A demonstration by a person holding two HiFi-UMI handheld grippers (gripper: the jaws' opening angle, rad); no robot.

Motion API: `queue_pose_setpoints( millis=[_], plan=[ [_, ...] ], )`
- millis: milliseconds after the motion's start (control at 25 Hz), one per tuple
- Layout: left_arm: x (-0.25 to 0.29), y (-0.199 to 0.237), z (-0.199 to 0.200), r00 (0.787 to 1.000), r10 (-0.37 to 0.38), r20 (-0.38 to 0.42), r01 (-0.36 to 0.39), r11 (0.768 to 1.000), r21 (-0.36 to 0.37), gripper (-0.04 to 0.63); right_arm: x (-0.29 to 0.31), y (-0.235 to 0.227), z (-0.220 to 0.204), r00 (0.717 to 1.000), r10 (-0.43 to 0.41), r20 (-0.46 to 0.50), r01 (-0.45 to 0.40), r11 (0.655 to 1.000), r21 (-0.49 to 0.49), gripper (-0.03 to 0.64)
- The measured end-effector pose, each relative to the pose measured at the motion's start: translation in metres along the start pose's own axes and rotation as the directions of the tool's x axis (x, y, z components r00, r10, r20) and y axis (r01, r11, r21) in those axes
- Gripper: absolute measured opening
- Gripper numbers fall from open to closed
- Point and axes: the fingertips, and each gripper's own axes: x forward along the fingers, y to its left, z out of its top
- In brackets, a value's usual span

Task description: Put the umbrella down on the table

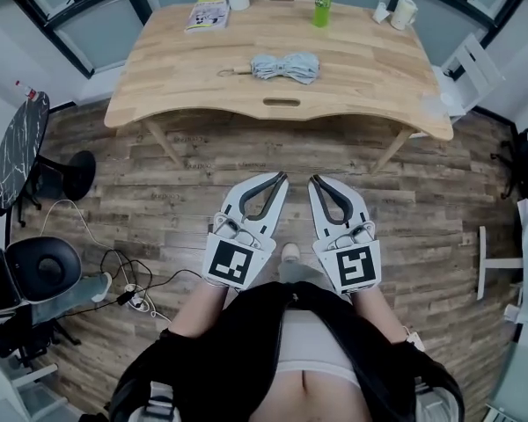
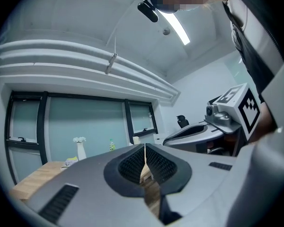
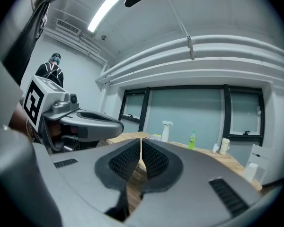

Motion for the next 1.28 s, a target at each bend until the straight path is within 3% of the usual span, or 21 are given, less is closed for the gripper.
queue_pose_setpoints(
  millis=[560,1280],
  plan=[
    [-0.119,-0.059,0.014,1.0,0.013,0.027,-0.012,1.0,-0.018,0.012,-0.088,0.103,0.024,0.999,-0.025,0.036,0.025,1.0,0.002,0.034],
    [-0.182,-0.095,0.027,0.999,0.006,0.046,-0.005,0.999,-0.037,0.012,-0.141,0.152,0.046,0.996,-0.055,0.07,0.056,0.998,-0.016,0.034]
  ],
)
